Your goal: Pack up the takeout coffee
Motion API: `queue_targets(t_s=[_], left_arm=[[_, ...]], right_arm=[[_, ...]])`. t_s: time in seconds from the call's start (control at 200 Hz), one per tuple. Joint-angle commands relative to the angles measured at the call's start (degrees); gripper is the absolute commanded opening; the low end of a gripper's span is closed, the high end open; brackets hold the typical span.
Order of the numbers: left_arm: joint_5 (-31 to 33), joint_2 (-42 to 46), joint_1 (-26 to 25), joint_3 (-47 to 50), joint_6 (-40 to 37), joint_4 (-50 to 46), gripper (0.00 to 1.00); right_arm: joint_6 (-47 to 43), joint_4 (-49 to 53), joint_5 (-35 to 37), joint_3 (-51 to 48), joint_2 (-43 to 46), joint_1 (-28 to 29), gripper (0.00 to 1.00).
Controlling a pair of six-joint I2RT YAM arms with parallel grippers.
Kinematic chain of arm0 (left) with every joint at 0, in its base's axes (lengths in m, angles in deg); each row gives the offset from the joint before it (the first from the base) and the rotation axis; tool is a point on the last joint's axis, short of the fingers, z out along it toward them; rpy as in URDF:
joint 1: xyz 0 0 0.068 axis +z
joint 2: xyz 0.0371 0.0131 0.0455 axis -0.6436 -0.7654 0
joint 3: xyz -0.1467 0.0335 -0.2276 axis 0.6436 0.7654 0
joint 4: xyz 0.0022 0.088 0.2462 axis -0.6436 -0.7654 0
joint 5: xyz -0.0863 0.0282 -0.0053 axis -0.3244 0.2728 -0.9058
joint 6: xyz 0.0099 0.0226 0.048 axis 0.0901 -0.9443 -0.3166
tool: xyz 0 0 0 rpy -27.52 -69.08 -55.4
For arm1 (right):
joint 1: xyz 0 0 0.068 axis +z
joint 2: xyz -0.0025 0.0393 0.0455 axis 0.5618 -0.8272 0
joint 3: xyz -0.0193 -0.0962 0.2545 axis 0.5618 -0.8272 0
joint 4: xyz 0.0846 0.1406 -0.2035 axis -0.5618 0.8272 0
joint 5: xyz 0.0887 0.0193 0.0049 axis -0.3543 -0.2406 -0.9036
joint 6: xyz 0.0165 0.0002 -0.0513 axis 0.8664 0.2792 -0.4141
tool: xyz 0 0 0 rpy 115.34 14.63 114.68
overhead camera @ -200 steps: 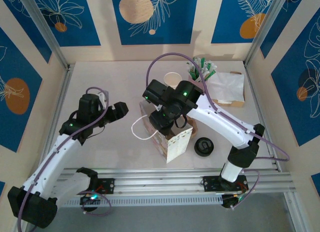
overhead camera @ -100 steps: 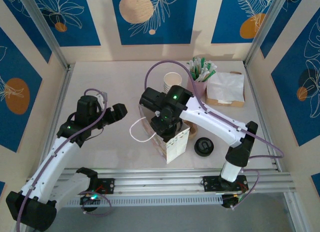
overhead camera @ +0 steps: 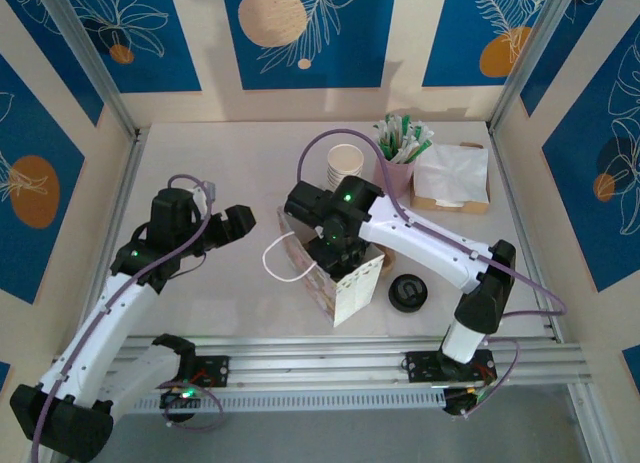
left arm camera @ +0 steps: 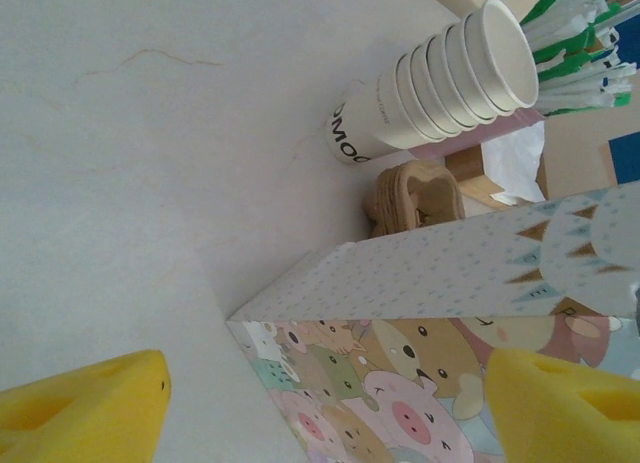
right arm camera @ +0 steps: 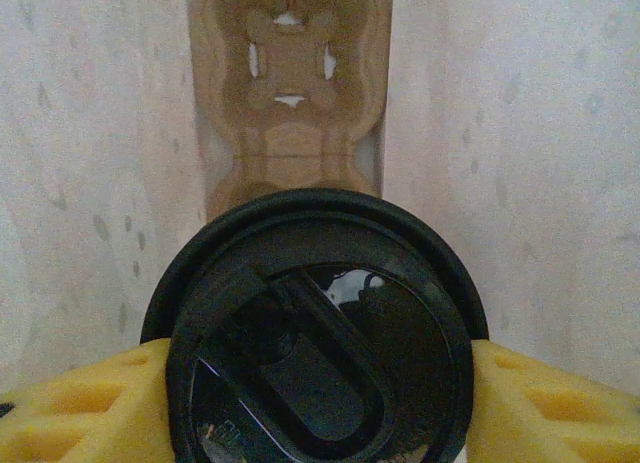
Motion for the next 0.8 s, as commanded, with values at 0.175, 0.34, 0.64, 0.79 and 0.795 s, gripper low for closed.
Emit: queue_targets(t_s=[0.175,0.34,0.64,0.79,0.795], left_arm=[[-1.29,0.56,0.57,-2.42,0.81,0.11,0.82],[-1.39,0.59,0.52,-2.33,1.52,0.62,0.81],[-1.66,0.85,0.41,-1.74,2.22,0.95,0.81],[-1.74,1.11,0.47,-1.54,2.40,1.01,0.81],[-1.74,1.14,0.48,-1.54,2.40,1.03,0.81]], right_arm=[[2.71,-1.21,-2.42,-3.20,1.97,-0.26,0.59],[3.74,-2.80,-3.17,-5.74,2.39,-0.30,0.59],[4.37,-5.84,-4.71,-9.53,3.15,-0.82,0.59],[4.54,-8.21,-6.23,-12.08,4.31,-1.66,0.59],[4.54,-8.29,-6.29,-12.10,4.31,-1.68,0.59]])
